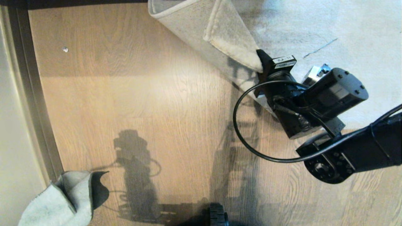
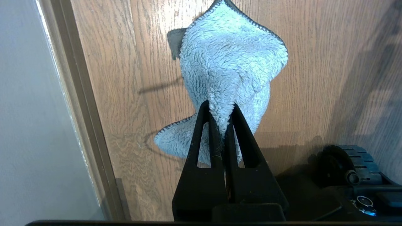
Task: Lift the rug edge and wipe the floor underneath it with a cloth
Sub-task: Lay down the carpet
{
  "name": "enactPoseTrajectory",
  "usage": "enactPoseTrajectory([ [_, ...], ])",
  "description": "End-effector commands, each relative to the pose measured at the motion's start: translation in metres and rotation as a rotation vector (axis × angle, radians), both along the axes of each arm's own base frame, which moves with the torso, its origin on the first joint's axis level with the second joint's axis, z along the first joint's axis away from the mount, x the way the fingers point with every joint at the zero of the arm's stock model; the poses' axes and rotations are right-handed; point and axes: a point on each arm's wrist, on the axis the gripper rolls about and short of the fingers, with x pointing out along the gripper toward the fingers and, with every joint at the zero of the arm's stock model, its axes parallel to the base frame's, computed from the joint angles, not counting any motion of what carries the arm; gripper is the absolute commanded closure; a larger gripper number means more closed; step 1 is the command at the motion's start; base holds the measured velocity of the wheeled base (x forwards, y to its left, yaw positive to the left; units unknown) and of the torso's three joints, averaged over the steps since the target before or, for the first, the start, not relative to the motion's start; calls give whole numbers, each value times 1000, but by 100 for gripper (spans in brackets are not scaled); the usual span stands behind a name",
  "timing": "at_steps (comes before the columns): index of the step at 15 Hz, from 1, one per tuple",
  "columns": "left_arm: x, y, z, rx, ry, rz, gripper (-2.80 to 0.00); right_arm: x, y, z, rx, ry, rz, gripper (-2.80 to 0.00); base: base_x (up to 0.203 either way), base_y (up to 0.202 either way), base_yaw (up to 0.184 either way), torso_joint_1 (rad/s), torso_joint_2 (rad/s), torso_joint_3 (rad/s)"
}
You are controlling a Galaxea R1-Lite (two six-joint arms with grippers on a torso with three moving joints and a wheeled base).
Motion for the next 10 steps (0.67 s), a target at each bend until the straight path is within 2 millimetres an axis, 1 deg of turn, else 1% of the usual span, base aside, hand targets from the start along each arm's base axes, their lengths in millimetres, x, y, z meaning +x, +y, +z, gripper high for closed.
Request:
enactPoseTrajectory([
  [1,0,0,0,0,-2,1,0,-18,1,19,65,-77,42,0,0,0,0,0,0,0],
  [4,0,0,0,0,-2,0,0,-29,0,27,80,-91,61,0,0,0,0,0,0,0],
  [10,0,0,0,0,-2,0,0,-44,1,21,65,-62,97,0,0,0,0,0,0,0],
])
